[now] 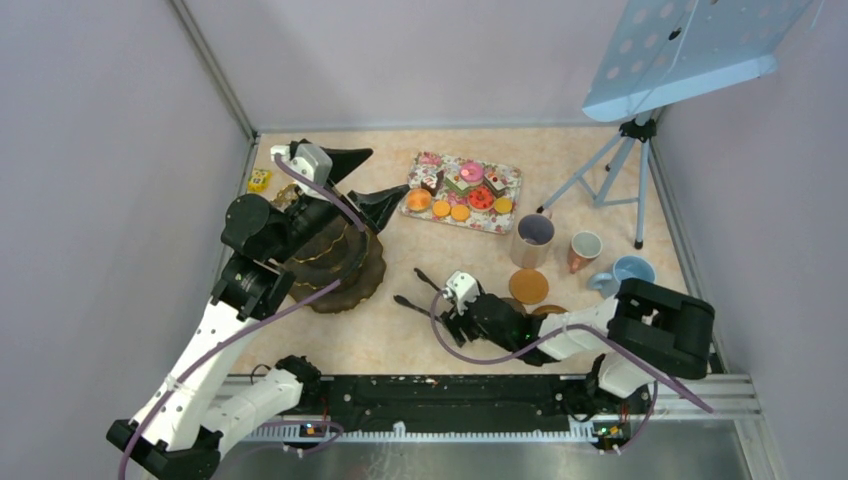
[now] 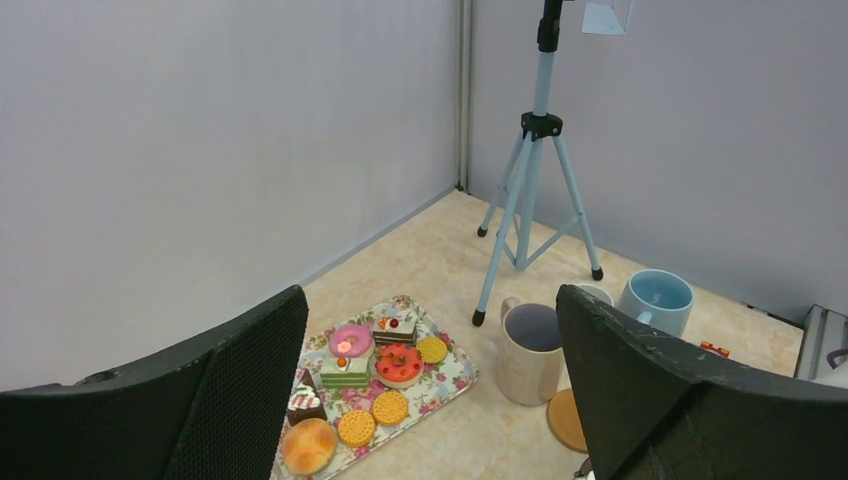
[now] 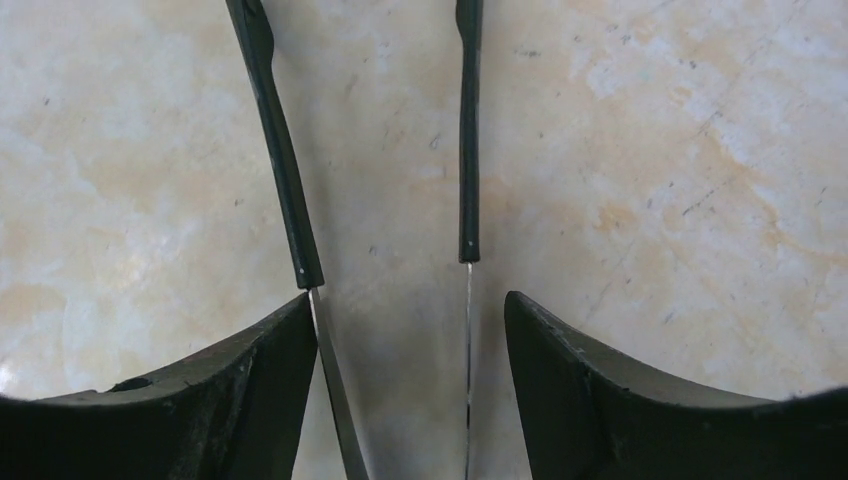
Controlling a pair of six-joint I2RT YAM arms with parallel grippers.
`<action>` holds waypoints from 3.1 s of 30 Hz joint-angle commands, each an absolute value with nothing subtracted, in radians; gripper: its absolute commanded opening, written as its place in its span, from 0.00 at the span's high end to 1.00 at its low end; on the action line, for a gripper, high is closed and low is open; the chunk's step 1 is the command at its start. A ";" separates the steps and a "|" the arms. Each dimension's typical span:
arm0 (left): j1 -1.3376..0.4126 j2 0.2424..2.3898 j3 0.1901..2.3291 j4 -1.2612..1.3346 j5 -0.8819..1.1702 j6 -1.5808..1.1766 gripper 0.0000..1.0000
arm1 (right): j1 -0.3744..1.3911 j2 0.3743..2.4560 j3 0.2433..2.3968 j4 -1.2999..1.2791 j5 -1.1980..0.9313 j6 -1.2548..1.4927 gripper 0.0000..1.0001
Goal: Serve the afternoon tea
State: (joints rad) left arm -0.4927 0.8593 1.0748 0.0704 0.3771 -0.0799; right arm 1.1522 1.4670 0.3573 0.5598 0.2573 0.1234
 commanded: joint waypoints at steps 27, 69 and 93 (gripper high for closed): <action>-0.512 0.857 1.048 0.146 0.363 -0.089 0.01 | 1.112 1.855 0.404 1.177 0.275 0.006 0.12; -0.515 0.844 1.046 0.147 0.365 -0.092 0.01 | 1.081 1.504 0.365 0.856 0.277 0.134 0.31; -0.520 0.843 1.042 0.147 0.351 -0.082 0.01 | 1.039 1.794 0.454 1.012 0.335 0.058 0.34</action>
State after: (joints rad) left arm -0.5148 0.8570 1.0523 0.0986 0.3538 -0.0799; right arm 1.0439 1.7916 0.4686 0.9573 0.2848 0.0742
